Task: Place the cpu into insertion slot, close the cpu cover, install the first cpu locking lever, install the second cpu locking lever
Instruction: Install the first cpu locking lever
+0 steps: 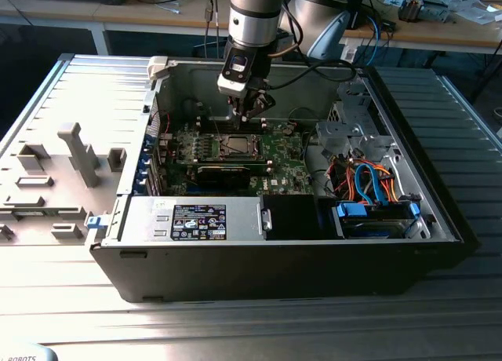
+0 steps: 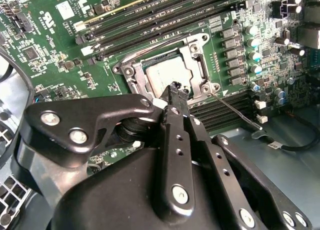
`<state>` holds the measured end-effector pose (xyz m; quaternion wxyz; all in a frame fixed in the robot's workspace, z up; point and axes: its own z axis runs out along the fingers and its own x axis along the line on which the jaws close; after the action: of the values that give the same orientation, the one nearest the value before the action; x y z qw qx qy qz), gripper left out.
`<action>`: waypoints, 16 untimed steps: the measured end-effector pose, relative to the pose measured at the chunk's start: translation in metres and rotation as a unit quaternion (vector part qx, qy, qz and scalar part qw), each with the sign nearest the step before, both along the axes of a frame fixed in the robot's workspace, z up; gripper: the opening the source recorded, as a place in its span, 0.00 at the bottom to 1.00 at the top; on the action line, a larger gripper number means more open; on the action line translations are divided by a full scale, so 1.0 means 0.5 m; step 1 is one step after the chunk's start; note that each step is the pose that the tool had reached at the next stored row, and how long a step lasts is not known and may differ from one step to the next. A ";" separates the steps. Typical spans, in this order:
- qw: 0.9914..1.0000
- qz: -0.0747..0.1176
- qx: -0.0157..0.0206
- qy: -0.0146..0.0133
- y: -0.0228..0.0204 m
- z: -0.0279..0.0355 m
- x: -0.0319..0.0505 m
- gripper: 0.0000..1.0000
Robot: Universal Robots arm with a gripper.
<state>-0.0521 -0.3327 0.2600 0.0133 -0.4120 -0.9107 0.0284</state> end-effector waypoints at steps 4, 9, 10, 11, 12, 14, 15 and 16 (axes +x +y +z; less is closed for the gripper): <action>1.000 0.003 0.000 0.000 0.0000 0.000 0.000 0.11; 1.000 0.007 0.000 0.000 0.0000 0.000 0.000 0.11; 1.000 0.008 0.000 0.000 0.0000 0.000 0.000 0.11; 1.000 0.009 0.000 0.000 0.0000 0.000 0.000 0.11; 1.000 0.011 0.000 0.000 0.0000 0.000 0.000 0.11; 1.000 0.013 0.000 0.000 0.0000 0.000 0.000 0.11; 1.000 0.013 0.000 0.000 0.0000 0.000 0.000 0.11; 1.000 0.015 0.000 0.000 0.0000 0.000 0.000 0.11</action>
<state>-0.0521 -0.3327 0.2600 0.0128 -0.3987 -0.9166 0.0286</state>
